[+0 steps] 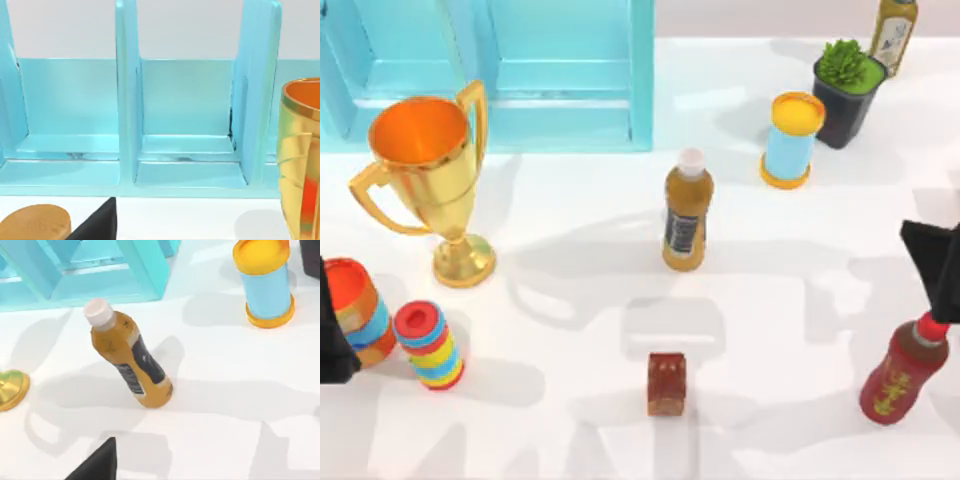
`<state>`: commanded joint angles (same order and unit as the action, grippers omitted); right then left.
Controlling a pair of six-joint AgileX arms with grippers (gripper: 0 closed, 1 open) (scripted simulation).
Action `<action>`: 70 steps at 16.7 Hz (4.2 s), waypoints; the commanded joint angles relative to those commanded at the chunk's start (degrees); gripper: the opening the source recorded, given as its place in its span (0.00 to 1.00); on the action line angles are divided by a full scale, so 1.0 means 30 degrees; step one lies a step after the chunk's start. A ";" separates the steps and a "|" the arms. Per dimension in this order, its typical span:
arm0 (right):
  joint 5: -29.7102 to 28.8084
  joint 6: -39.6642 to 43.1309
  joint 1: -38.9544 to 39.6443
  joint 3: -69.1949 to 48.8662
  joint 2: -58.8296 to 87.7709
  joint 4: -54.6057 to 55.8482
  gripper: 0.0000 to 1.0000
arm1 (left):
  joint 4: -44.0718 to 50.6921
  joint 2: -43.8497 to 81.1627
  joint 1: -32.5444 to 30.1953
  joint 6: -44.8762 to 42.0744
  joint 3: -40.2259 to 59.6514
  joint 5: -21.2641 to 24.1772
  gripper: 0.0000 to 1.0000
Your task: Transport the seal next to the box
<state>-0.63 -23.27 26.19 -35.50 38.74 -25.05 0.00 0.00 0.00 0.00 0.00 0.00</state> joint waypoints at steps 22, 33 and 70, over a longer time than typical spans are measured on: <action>0.0173 -0.9653 0.8270 -2.1384 2.6006 -1.5900 1.00 | 0.0000 0.0000 0.0000 0.0000 0.0000 0.0000 1.00; 0.0162 -0.9743 0.8417 -1.6487 2.7794 -0.9227 1.00 | 0.0000 0.0000 0.0000 0.0000 0.0000 0.0000 1.00; 0.0163 -0.9719 0.8350 -1.8488 2.6609 -1.2414 0.00 | 0.0000 0.0000 0.0000 0.0000 0.0000 0.0000 1.00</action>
<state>-0.14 -52.43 51.24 -90.96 118.57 -62.29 0.00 0.00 0.00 0.00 0.00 0.00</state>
